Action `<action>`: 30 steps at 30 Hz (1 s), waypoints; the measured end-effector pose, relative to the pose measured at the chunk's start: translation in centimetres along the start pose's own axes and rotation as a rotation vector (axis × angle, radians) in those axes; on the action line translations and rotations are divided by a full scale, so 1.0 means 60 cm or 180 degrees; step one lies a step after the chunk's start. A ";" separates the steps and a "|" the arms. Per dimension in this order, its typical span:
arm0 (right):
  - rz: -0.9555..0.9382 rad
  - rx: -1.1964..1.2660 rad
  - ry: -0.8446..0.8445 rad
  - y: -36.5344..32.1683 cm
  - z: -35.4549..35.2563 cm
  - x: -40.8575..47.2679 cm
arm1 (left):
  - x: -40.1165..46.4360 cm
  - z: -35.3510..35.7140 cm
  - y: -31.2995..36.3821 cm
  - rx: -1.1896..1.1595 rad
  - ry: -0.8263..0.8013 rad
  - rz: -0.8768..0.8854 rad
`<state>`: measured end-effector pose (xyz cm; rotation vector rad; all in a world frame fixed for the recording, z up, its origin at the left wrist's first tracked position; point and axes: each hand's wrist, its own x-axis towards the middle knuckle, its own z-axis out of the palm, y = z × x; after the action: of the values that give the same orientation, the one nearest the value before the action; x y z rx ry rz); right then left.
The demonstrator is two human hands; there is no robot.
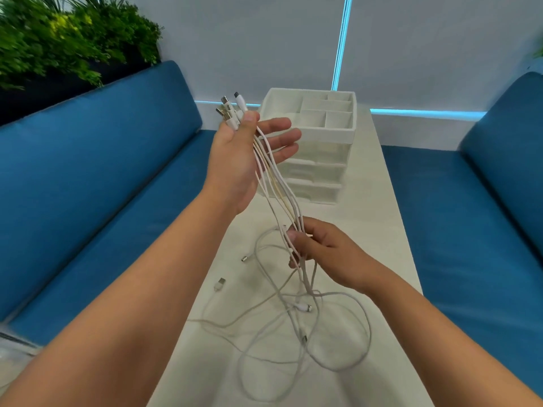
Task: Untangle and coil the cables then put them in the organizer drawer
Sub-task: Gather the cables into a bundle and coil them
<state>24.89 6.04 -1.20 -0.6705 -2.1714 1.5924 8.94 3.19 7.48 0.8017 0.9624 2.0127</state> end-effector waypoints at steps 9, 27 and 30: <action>0.0109 0.0996 0.0127 0.005 0.015 -0.008 | -0.001 -0.011 0.004 -0.0067 0.0265 0.0073; 0.0561 0.0605 0.0745 0.011 0.026 -0.013 | 0.005 -0.065 -0.024 -0.0483 0.0406 -0.0226; 0.0563 0.0424 0.0539 0.009 0.036 -0.015 | 0.009 -0.084 -0.022 -0.0647 0.0532 -0.0316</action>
<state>24.55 3.95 -2.37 -0.9408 -1.9119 1.6833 5.21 2.44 3.86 0.4733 0.8543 2.0747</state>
